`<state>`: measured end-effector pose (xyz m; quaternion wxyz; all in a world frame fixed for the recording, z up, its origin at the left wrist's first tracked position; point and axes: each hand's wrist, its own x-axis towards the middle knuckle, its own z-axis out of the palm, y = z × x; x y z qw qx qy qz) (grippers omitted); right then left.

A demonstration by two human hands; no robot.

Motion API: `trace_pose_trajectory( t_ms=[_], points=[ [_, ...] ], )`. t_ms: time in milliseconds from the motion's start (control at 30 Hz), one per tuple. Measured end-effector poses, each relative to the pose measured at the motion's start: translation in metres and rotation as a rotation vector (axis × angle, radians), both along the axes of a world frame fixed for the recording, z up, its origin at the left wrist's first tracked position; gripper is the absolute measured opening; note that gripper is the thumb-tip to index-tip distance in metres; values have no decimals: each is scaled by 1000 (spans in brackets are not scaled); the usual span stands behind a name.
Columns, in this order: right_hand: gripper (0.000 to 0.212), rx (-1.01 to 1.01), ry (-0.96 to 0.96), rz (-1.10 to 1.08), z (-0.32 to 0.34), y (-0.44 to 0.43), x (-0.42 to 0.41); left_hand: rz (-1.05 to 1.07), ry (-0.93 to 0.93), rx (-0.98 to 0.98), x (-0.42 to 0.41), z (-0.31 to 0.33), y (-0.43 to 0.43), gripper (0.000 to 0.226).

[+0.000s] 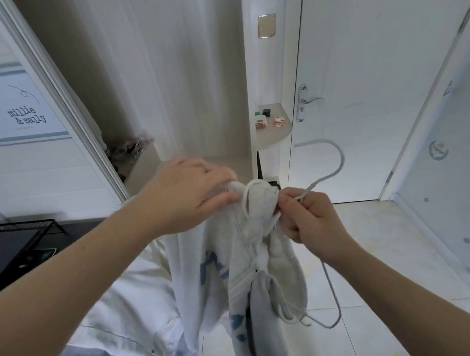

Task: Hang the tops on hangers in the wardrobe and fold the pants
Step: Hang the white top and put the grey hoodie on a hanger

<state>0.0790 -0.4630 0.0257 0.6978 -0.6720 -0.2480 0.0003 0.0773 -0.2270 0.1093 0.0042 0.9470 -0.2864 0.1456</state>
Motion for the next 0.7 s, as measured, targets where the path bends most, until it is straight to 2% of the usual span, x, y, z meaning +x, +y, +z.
trace_pose_trajectory(
  t_ms=[100, 300, 400, 533, 600, 633, 700],
  points=[
    [39, -92, -76, -3, 10, -9, 8, 91, -37, 93, -8, -9, 8, 60],
    [37, -200, -93, -5, 7, 7, 15, 65, 42, 28, -17, -33, -32, 47],
    [43, -280, -188, -103, 9, 5, 16, 83, 72, -47, -16, -41, -31, 43],
    [22, -346, -503, -387, -3, -10, 6, 127, 122, -389, -22, -61, -23, 19],
    [26, -421, -596, -429, -21, -18, -4, 189, 98, -524, -27, -73, -19, 18],
    [29, -457, -555, -368, -31, -19, -9, 215, 81, -606, -30, -78, -18, 16],
    [34, -533, -347, -174, -51, -13, -20, 256, 52, -770, -36, -86, -19, 9]
  ],
)
